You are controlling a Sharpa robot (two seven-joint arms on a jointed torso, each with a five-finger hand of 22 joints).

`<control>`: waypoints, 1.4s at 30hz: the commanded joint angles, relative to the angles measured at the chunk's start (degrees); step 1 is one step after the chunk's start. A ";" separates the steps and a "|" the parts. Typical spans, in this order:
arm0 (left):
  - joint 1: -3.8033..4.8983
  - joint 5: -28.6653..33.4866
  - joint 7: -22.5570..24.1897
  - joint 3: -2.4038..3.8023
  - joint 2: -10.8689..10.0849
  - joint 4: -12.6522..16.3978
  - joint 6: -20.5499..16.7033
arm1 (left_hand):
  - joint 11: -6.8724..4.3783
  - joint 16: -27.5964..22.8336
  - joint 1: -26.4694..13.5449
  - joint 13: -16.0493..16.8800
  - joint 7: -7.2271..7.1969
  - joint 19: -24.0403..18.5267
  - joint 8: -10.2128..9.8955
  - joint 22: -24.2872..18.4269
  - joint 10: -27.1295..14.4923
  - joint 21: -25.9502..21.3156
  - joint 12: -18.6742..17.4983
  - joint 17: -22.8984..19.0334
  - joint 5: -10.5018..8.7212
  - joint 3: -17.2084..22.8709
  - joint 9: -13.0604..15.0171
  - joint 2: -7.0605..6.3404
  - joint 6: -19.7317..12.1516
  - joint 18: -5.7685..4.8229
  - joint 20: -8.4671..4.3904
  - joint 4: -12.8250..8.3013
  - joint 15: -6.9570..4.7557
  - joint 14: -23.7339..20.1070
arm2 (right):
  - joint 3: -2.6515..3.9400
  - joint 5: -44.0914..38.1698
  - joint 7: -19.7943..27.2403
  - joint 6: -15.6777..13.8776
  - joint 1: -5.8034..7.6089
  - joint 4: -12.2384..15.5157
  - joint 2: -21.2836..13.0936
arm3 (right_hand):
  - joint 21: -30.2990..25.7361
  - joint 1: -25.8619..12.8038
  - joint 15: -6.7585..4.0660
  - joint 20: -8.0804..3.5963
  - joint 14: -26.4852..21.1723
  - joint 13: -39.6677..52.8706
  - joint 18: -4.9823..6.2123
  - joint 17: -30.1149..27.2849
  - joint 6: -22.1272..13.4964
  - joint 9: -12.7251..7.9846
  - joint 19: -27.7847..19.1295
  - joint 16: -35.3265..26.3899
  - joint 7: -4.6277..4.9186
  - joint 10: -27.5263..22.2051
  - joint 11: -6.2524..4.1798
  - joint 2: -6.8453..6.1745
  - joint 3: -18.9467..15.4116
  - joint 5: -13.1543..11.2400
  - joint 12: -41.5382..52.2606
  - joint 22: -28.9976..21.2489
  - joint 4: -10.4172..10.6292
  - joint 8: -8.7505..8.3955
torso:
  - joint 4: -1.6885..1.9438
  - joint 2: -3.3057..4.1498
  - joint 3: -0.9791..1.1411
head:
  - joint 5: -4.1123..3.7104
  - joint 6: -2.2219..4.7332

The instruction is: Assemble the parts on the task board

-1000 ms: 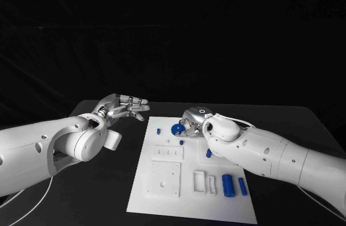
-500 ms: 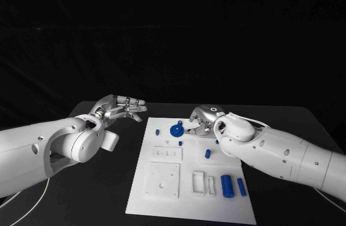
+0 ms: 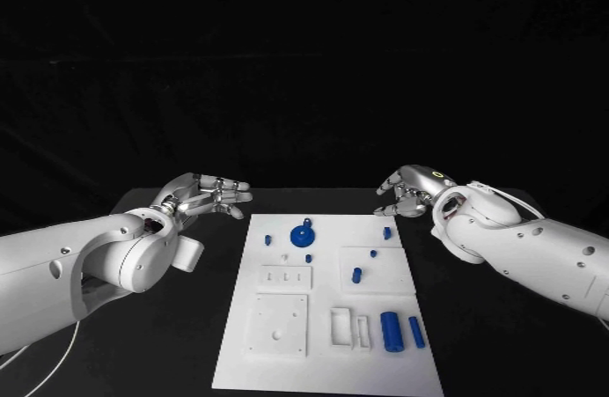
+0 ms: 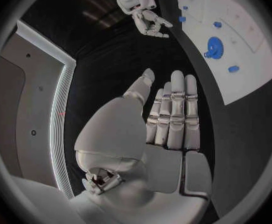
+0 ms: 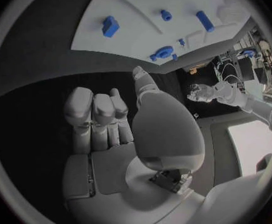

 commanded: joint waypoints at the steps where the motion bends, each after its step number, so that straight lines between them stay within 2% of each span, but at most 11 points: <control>1: 0.10 -0.25 0.53 -0.05 -0.06 -0.03 0.94 | -0.01 -0.46 0.01 0.06 -0.14 -0.29 -0.12 -0.15 0.45 -0.47 -0.13 -0.16 0.03 0.43 0.02 0.18 -0.24 -0.28 -0.02 -0.11 0.01 0.09 | 0.19 9.98 8.46 3.55 -0.24 -1.31 -1.22 | -1.27 0.76 0.03 0.37 -0.51 -0.31 0.05 -0.42 0.06 -0.10 0.43 -0.75 0.10 -0.78 -0.22 0.49 1.52 1.74 -0.63 6.26 -2.55 -0.11 | -0.57 0.12 0.45 | -0.28 0.08; 7: 0.09 -0.44 0.61 -0.17 -0.17 -0.31 1.30 | -0.03 -2.21 -0.11 0.06 -0.12 -0.59 -0.12 -0.62 0.73 -1.29 -0.12 -0.84 0.10 0.87 0.02 0.13 -0.27 -0.43 0.15 -0.35 0.21 -0.07 | 0.38 13.63 11.08 5.85 -1.44 -3.51 -2.93 | -2.94 -0.66 -0.42 -0.09 -0.95 -0.93 -0.31 -0.98 -0.23 -0.11 0.01 -1.85 -0.48 -1.47 -0.88 0.88 5.02 3.99 -1.26 6.00 -7.32 -0.11 | -0.92 0.18 1.03 | -0.44 0.07; 8: 0.09 -0.46 0.64 -0.18 -0.18 -0.37 1.37 | -0.03 -2.61 -0.12 0.06 -0.13 -0.60 -0.12 -0.72 0.73 -1.44 -0.13 -0.99 0.13 0.93 0.02 0.12 -0.26 -0.43 0.19 -0.38 0.24 0.00 | 0.40 14.03 11.39 6.10 -1.65 -3.94 -3.02 | -2.97 -0.75 -0.46 -0.13 -0.94 -0.96 -0.33 -0.96 -0.30 -0.11 0.02 -1.85 -0.53 -1.50 -0.96 0.92 5.18 4.35 -1.31 6.01 -7.61 -0.12 | -0.86 0.20 0.97 | -0.46 0.11; 10: 0.09 -0.48 0.70 -0.19 -0.20 -0.46 1.45 | 0.02 -3.30 -0.15 0.07 -0.11 -0.61 -0.13 -0.88 0.61 -1.69 -0.12 -1.23 0.11 0.99 0.02 0.10 -0.30 -0.44 0.25 -0.42 0.31 0.06 | 0.41 14.64 11.89 6.48 -2.01 -4.68 -3.03 | -3.05 -1.23 -0.49 -0.20 -0.95 -1.01 -0.38 -0.96 -0.35 -0.11 0.02 -1.94 -0.52 -1.52 -0.99 1.00 5.43 4.75 -1.34 6.01 -8.36 -0.12 | -0.89 0.25 1.14 | -0.16 0.15; 12: 0.09 -0.50 0.74 -0.20 -0.18 -0.58 1.53 | 0.32 -4.15 -0.14 0.06 -0.04 -0.71 -0.11 -1.05 -0.38 -1.97 -0.13 -1.52 0.10 1.01 0.02 0.00 -0.28 -0.42 0.38 -0.48 0.52 0.00 | 0.42 15.07 12.31 6.76 -2.31 -5.30 -2.90 | -3.28 -2.54 -0.31 -0.13 -0.91 -1.15 -0.35 -0.79 -0.96 -0.16 0.13 -2.07 -0.07 -1.65 -0.60 1.61 5.79 6.30 -1.40 6.02 -10.70 -0.14 | -0.97 0.29 1.30 | -0.11 0.10; 13: 0.08 -0.50 0.76 -0.20 -0.16 -0.66 1.57 | 0.46 -4.39 -0.12 0.07 -0.01 -0.64 -0.11 -1.09 -0.92 -2.02 -0.11 -1.59 0.15 1.00 0.02 -0.04 -0.27 -0.36 0.42 -0.51 0.54 0.17 | 0.43 15.23 12.49 6.92 -2.44 -5.60 -2.80 | -3.25 -2.48 -0.22 -0.04 -0.90 -1.19 -0.33 -0.76 -1.22 -0.16 0.13 -2.04 0.03 -1.65 -0.51 1.62 5.82 7.17 -1.43 6.04 -10.77 -0.14 | -0.97 0.28 1.40 | -0.13 -0.01; 14: 0.08 -0.51 0.77 -0.20 -0.13 -0.74 1.61 | 0.57 -4.87 -0.12 0.06 0.03 -0.47 -0.12 -1.17 -1.33 -2.10 -0.13 -1.71 0.14 0.94 0.02 -0.05 -0.26 -0.25 0.48 -0.50 0.58 0.53 | 0.43 15.36 12.64 7.14 -2.55 -5.86 -2.69 | -3.27 -2.44 -0.20 -0.01 -0.92 -1.23 -0.29 -0.77 -1.27 -0.15 0.12 -2.06 0.09 -1.68 -0.48 1.61 5.85 7.66 -1.47 6.04 -10.87 -0.13 | -0.90 0.22 1.25 | -0.27 -0.18; 16: 0.08 -0.52 0.78 -0.21 -0.08 -0.88 1.66 | 0.77 -5.14 -0.02 0.06 0.09 -0.30 -0.11 -1.18 -2.16 -2.09 -0.13 -1.73 0.12 0.84 0.02 -0.11 -0.27 -0.14 0.51 -0.54 0.62 0.84 | 0.44 15.51 12.84 7.64 -2.73 -6.18 -2.51 | -3.29 -2.46 -0.19 0.04 -0.93 -1.28 -0.23 -0.76 -1.35 -0.16 0.10 -2.04 0.08 -1.73 -0.50 1.66 5.97 8.47 -1.52 6.03 -11.01 -0.13 | -0.76 0.16 1.18 | -0.46 -0.31; 25: 0.07 -0.54 0.79 -0.24 -0.07 -1.47 1.70 | 0.89 -5.83 0.21 0.05 0.12 -0.19 -0.12 -1.26 -2.62 -2.21 -0.15 -1.67 0.13 0.45 0.02 -0.11 -0.26 -0.05 0.59 -0.56 0.65 1.22 | 0.44 17.91 13.29 9.83 -3.52 -7.23 -1.98 | -3.09 -3.50 -0.10 0.20 -0.94 -1.33 0.02 -0.58 -1.39 -0.16 0.06 -1.87 0.23 -1.86 -0.44 2.01 6.89 9.64 -1.45 6.05 -12.27 -0.14 | -0.65 0.26 1.72 | 0.02 -0.61; 29: 0.07 -0.58 0.78 -0.25 -0.06 -1.63 1.73 | 0.89 -5.83 0.21 0.05 0.12 -0.19 -0.12 -1.26 -2.62 -2.21 -0.15 -1.67 0.13 0.45 0.02 -0.11 -0.26 -0.05 0.59 -0.56 0.65 1.22 | 0.44 20.06 13.61 10.26 -3.94 -7.71 -1.54 | -2.82 -4.15 0.05 0.35 -0.84 -1.26 0.13 -0.39 -1.37 -0.16 0.13 -1.65 0.36 -1.82 -0.31 2.45 6.30 8.53 -1.27 6.09 -11.84 -0.13 | -0.62 0.18 1.53 | 0.04 -0.82; 42: 0.07 -1.08 0.35 -0.25 -0.15 -1.61 1.35 | 0.92 -5.98 0.37 0.06 0.14 -0.12 -0.12 -1.24 -2.74 -2.20 -0.14 -1.58 0.18 0.38 0.02 0.06 -0.30 -0.01 0.57 -0.56 0.63 1.36 | 0.43 20.88 14.15 10.39 -4.91 -9.21 0.02 | -2.49 -4.32 0.19 0.49 -0.78 -1.16 0.23 -0.10 -1.35 -0.16 0.22 -1.34 0.60 -1.81 -0.15 2.72 5.70 8.44 -1.05 6.14 -11.45 -0.13 | -0.68 0.16 1.39 | 0.01 -1.29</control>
